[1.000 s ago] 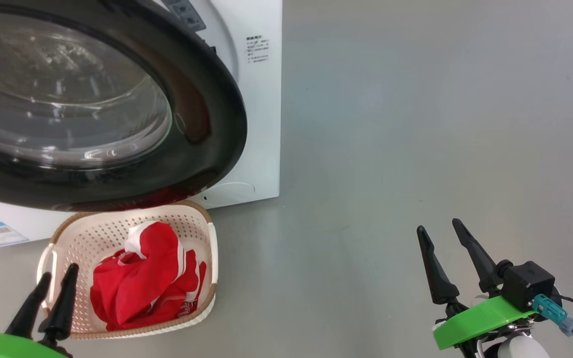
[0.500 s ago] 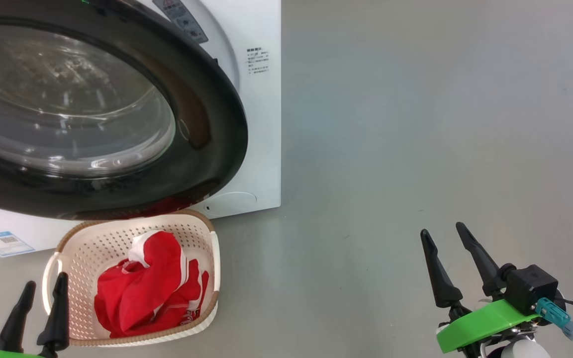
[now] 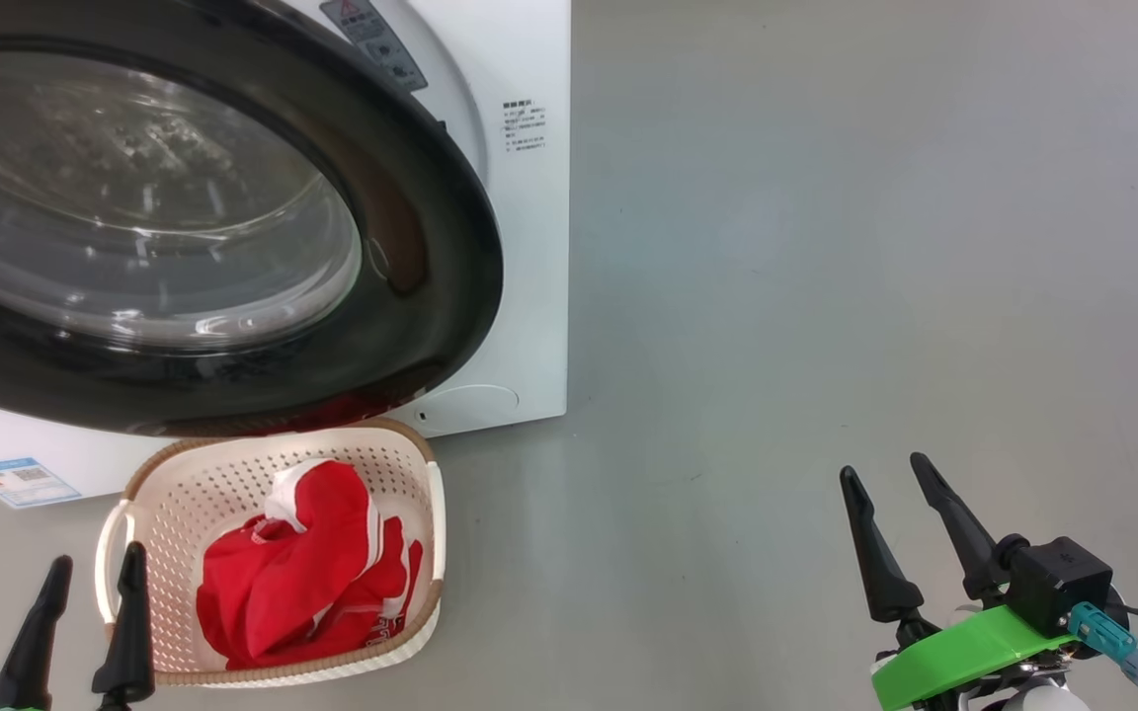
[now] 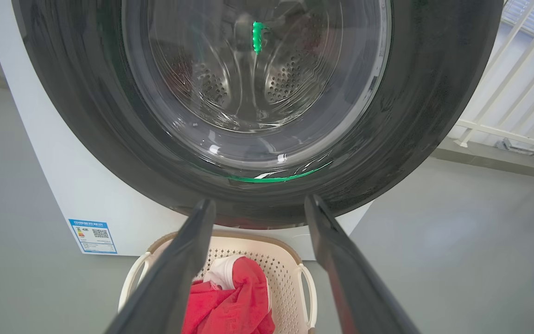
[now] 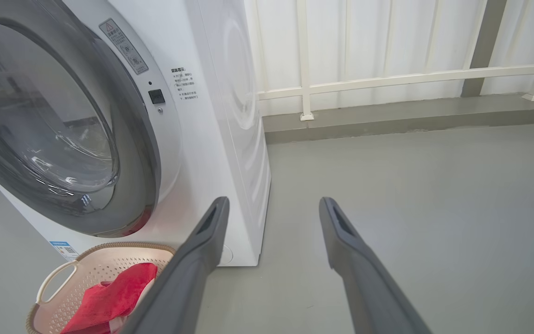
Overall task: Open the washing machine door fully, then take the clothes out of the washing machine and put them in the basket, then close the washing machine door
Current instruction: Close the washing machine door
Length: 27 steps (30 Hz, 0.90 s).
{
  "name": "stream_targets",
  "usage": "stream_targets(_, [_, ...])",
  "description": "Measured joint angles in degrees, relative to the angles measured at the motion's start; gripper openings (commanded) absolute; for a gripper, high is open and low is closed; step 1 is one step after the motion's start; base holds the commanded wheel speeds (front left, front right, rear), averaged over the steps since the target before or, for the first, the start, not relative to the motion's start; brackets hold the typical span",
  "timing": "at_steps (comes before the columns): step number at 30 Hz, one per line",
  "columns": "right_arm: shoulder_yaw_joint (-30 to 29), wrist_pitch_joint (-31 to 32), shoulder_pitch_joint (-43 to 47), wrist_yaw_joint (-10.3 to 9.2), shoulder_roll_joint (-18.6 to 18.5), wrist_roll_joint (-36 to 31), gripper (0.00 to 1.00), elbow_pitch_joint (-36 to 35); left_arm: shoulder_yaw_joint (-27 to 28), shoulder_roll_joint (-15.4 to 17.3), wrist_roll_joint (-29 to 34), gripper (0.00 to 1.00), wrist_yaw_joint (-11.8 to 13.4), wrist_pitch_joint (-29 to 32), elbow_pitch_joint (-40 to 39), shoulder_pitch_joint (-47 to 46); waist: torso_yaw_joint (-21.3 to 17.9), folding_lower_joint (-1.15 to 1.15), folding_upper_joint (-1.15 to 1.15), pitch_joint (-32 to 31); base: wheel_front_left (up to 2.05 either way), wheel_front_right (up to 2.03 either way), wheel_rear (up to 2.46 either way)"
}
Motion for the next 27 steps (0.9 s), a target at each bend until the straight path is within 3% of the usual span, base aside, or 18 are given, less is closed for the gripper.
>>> stream_targets(12, [-0.22, 0.0, 0.01, 0.0, 0.02, 0.0, 1.0, 0.05, 2.0, -2.38, 4.36, 1.0, 0.0, 0.0, -1.74, 1.97, -0.11, 0.0, 0.0, -0.23, 0.0, 0.0, 0.0])
stream_targets(27, [-1.14, 0.0, 1.34, 0.0, 0.25, 0.0, 1.0, 0.0, 2.89, -3.79, 5.42, 1.0, 0.0, 0.0, -2.16, 1.97, -0.08, 0.0, 0.0, -0.05, 0.0, 0.0, 0.0])
